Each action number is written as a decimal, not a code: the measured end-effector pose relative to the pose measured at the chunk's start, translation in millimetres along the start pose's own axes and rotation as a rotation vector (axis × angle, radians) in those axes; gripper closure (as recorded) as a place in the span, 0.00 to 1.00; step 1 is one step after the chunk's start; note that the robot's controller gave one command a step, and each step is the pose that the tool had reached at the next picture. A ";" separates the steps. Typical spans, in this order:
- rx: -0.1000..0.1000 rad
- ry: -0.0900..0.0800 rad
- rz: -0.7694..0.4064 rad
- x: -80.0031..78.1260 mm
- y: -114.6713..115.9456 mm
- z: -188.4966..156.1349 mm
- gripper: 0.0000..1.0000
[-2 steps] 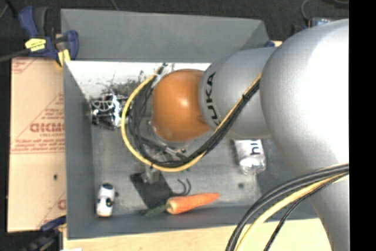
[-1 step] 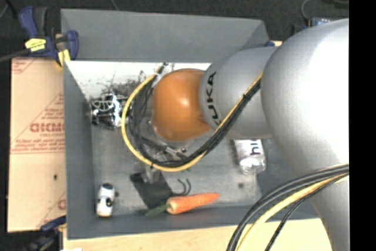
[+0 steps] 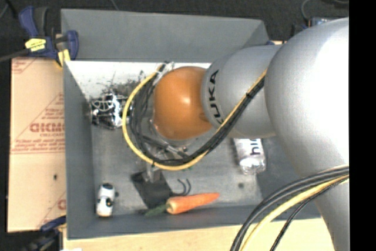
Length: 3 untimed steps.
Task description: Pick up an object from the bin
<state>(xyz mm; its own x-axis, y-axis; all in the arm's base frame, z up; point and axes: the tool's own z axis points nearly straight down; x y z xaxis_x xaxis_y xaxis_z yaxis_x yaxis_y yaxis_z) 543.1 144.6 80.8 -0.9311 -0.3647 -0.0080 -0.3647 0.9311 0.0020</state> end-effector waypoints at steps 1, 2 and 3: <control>0.001 -0.004 0.000 -1.0 -0.4 -10.9 1.00; 0.001 -0.002 0.001 -0.7 -0.4 -18.2 1.00; 0.001 -0.001 0.002 -0.3 -0.5 -33.9 1.00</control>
Offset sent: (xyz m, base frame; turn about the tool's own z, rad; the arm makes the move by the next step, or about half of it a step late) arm 0.0000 0.0000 0.0664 0.0000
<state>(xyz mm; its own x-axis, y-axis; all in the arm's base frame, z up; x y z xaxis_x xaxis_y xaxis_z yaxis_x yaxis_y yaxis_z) 543.3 144.1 114.8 -0.9318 -0.3629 -0.0089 -0.3630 0.9318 0.0015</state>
